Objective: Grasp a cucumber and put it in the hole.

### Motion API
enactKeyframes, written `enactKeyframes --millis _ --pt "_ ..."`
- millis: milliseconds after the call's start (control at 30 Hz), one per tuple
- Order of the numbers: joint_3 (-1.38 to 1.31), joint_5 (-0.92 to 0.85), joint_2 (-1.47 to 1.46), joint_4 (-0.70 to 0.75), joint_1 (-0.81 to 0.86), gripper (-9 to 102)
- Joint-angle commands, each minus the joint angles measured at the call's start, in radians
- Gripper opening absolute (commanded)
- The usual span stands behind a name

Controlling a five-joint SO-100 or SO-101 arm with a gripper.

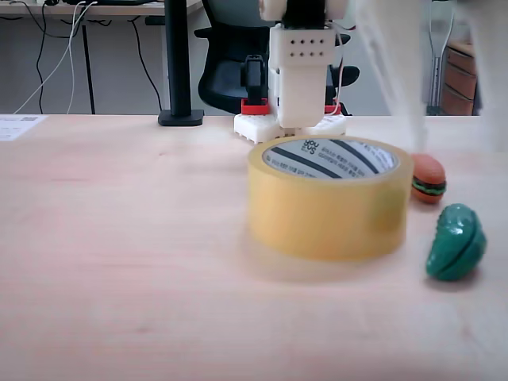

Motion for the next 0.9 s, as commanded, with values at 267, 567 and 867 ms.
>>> enactKeyframes --millis 267,567,867 --pt "0.284 -0.005 0.290 0.080 -0.097 13" --pt "0.712 0.005 0.561 -0.005 -0.094 10" --pt "1.012 0.040 0.676 -0.325 -0.115 18"
